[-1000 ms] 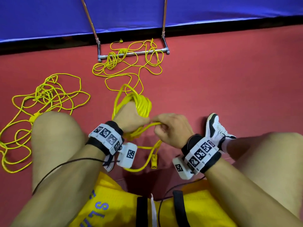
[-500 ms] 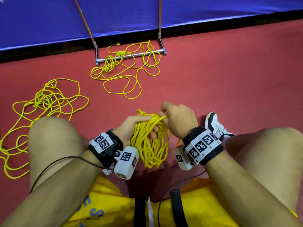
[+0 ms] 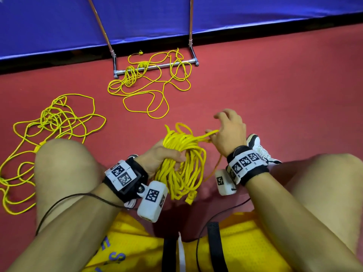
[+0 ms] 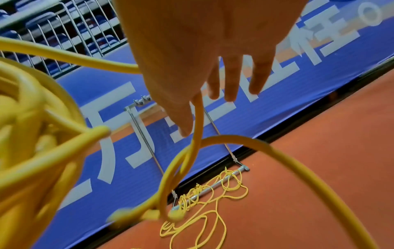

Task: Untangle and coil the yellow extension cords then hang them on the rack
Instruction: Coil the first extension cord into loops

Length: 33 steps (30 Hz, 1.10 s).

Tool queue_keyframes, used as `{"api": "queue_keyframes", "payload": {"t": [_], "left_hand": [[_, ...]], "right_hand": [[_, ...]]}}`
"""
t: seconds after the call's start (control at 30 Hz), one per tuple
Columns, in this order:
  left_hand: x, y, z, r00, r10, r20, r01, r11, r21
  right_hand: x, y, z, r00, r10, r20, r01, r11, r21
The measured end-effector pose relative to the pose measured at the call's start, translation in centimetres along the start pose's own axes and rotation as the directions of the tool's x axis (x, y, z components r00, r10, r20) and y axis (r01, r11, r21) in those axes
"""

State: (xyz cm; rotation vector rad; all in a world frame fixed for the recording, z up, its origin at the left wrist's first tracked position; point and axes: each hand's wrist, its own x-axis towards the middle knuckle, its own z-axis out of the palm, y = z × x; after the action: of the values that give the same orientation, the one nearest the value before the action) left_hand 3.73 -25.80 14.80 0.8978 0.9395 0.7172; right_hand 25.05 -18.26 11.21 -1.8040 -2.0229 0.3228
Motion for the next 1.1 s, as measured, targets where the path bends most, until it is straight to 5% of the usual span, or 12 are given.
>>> {"api": "queue_keyframes", "payload": {"t": [0.13,0.3,0.43,0.57,0.73,0.87,0.97,1.03,1.1], "left_hand": [[0.6,0.2,-1.0,0.977,0.048,-0.209,-0.059,0.997,-0.048],[1.1,1.6,-1.9,0.931,0.006,-0.366,-0.143,0.926,-0.350],[0.8,2.5,-2.7,0.881,0.025,-0.472,-0.278,0.834,-0.476],[0.4,2.3,-2.5,0.897,0.002,-0.442,-0.213,0.878,-0.428],[0.1,1.5,-1.9,0.934,-0.004,-0.356,-0.105,0.952,-0.287],[0.0,0.9,-1.3,0.965,0.038,-0.260,-0.100,0.968,-0.230],[0.0,1.2,-1.1,0.965,0.073,-0.253,-0.135,0.961,-0.239],[0.1,1.8,-1.7,0.949,0.087,-0.302,-0.174,0.945,-0.276],[0.1,2.6,-2.5,0.928,0.074,-0.366,-0.194,0.933,-0.302]], "right_hand": [[-0.9,0.3,2.2,0.987,0.017,0.158,-0.054,0.972,0.228],[-2.5,0.1,4.6,0.943,0.058,0.327,-0.173,0.926,0.335],[-1.8,1.3,4.7,0.932,0.145,0.333,-0.201,0.970,0.140],[-0.7,2.0,3.1,0.952,0.255,0.167,-0.258,0.966,-0.007],[0.4,1.9,1.1,0.946,0.320,0.041,-0.321,0.947,0.008],[0.3,1.1,2.1,0.963,0.265,0.048,-0.269,0.957,0.109],[-1.3,-0.4,3.4,0.991,0.076,0.111,-0.101,0.965,0.240],[-2.6,-1.4,3.7,0.933,-0.094,0.347,-0.046,0.927,0.373],[-3.4,-1.5,3.2,0.738,-0.184,0.650,-0.179,0.875,0.451]]}}
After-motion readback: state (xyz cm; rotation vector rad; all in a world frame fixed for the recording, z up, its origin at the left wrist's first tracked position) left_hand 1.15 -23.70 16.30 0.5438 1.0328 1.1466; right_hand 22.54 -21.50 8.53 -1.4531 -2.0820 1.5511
